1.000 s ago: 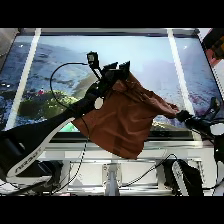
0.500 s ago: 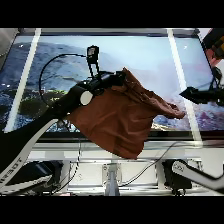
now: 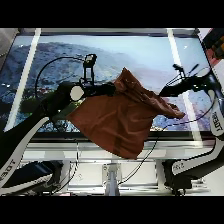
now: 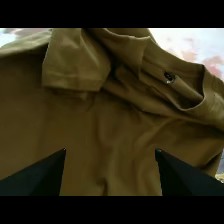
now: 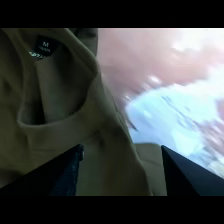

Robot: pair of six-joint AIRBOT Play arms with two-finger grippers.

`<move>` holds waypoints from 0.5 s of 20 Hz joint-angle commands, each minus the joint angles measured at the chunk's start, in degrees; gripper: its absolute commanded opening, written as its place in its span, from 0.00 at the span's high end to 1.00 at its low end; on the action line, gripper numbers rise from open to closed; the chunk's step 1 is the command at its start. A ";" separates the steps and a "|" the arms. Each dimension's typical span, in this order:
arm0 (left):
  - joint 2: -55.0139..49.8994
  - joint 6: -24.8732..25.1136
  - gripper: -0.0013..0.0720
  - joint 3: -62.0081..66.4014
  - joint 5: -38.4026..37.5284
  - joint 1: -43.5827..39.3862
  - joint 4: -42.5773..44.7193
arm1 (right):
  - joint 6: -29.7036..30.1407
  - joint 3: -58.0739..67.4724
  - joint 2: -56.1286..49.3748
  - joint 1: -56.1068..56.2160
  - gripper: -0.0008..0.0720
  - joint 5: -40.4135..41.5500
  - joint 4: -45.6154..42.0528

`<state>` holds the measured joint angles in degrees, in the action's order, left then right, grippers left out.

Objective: Fold the clothes and pants, and hang the long-sleeved shirts on hangers.

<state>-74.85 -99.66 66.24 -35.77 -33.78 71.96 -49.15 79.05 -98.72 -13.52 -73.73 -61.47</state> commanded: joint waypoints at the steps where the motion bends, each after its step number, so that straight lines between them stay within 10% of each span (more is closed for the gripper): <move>1: 0.09 0.00 0.16 0.00 -1.86 0.26 -0.02 | 2.40 0.83 -2.32 4.52 0.21 4.44 -4.96; 6: 0.07 0.00 0.16 0.00 -1.86 0.26 0.00 | 2.40 0.83 -2.43 5.25 0.25 5.55 -5.11; 10: 0.07 0.00 0.16 0.00 -1.86 0.26 0.00 | 2.36 0.85 -2.38 5.25 0.93 5.90 -4.72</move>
<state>-74.81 -99.66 66.24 -37.52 -33.56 71.94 -46.92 79.83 -101.03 -8.51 -68.55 -66.11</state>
